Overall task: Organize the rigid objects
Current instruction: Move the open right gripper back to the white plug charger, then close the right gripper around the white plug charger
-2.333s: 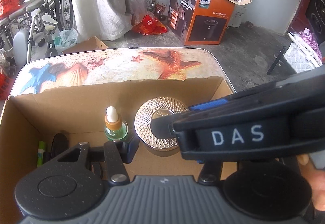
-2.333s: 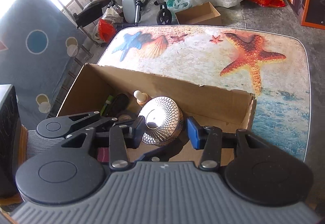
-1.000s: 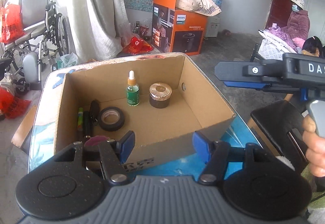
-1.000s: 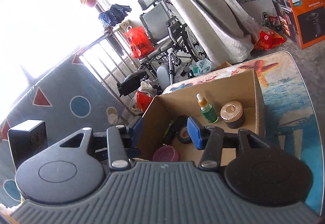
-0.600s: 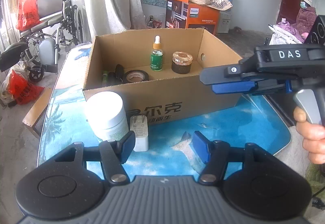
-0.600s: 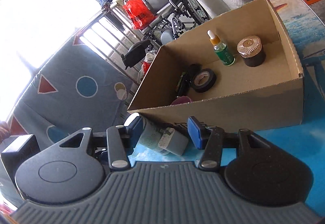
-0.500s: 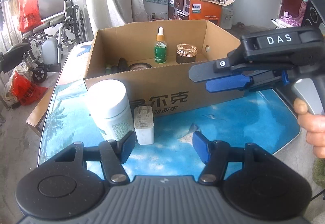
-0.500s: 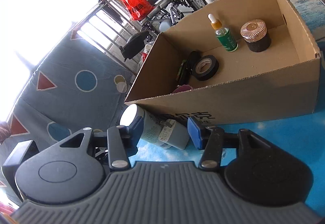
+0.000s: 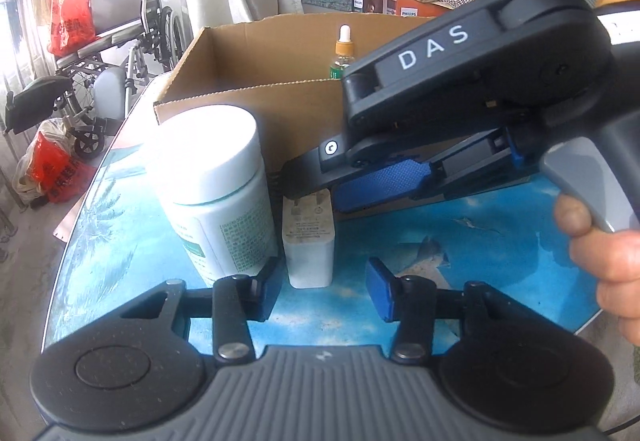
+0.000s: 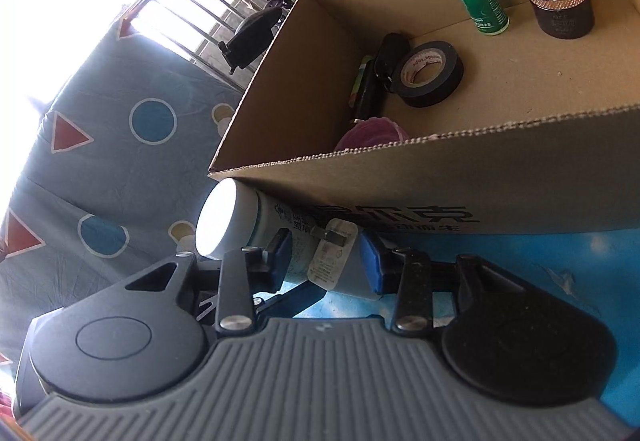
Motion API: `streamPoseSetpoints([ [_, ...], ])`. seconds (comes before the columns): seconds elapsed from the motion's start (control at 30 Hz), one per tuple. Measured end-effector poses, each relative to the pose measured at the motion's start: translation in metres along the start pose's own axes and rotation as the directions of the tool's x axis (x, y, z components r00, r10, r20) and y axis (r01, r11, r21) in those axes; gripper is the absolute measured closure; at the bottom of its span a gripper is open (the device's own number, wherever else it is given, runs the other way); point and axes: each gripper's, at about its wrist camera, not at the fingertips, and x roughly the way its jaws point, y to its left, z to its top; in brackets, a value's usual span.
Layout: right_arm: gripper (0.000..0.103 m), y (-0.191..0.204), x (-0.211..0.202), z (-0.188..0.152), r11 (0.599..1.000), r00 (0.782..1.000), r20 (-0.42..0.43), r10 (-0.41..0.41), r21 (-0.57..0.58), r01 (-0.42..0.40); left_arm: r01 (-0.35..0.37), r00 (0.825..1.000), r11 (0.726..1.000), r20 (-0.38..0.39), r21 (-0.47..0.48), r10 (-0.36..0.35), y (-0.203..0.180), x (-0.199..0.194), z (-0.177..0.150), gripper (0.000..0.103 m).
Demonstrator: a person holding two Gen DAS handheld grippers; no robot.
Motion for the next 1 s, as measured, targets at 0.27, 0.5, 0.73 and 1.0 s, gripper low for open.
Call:
streamPoseSetpoints([
  [0.27, 0.070, 0.002, 0.014, 0.000, 1.000, 0.999, -0.022, -0.027, 0.007, 0.028, 0.003, 1.000, 0.999, 0.004, -0.038, -0.003, 0.004, 0.007, 0.003, 0.067],
  [0.5, 0.074, -0.008, 0.008, -0.005, 0.999, 0.999, -0.039, -0.037, 0.034, 0.038, 0.026, 1.000, 1.000, 0.005, -0.010, -0.026, -0.003, 0.008, 0.002, 0.069],
  [0.73, 0.074, -0.020, -0.011, -0.010, 0.997, 0.998, -0.035, -0.051, 0.051, 0.052, 0.059, 0.998, 0.998, 0.000, 0.025, -0.059, -0.014, 0.008, 0.002, 0.069],
  [1.0, 0.073, -0.024, -0.019, -0.011, 0.997, 0.999, -0.021, -0.043, 0.058, 0.045, 0.052, 0.999, 0.998, 0.001, 0.041, -0.052, -0.015, 0.015, 0.008, 0.068],
])
